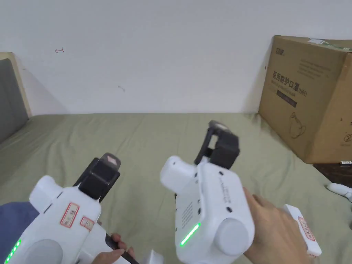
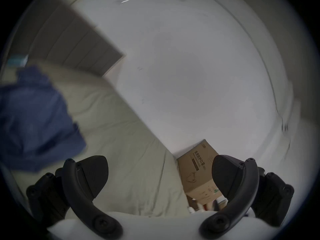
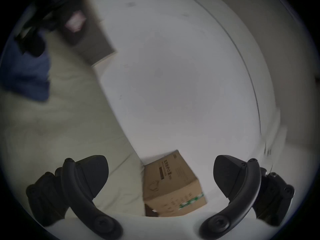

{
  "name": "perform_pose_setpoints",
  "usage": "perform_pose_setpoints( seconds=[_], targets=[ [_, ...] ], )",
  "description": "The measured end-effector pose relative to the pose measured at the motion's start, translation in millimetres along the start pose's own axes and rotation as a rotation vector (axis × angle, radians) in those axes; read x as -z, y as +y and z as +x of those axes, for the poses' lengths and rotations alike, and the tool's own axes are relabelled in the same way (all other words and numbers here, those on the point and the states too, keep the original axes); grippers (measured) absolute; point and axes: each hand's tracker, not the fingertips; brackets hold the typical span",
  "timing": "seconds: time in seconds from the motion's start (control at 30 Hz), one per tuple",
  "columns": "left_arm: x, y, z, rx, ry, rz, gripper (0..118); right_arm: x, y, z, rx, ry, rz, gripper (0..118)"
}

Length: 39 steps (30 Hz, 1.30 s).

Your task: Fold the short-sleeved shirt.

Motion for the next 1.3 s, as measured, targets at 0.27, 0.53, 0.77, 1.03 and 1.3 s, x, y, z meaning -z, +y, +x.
perform_pose_setpoints(
  seconds=[0.27,0.53,0.77,1.03,1.3],
  targets=[
    [1,2,20,0.235,0.069,0.013,118,6,-8,8,0.359,0.132,-0.047,118],
    [-15,-34,115,1.244,-0.002,0.138,118,13,-59,54,1.201,-0.022,-0.232,118],
    [-14,-28,105,1.074,0.015,0.072,118,12,-73,46,1.275,0.018,-0.335,118],
    [-20,-32,113,1.171,0.072,0.160,110,1,-54,59,1.104,-0.053,-0.189,118],
    [-19,-31,101,1.103,0.055,0.038,0,-8,-52,58,1.137,-0.043,-0.214,12]
  ],
)
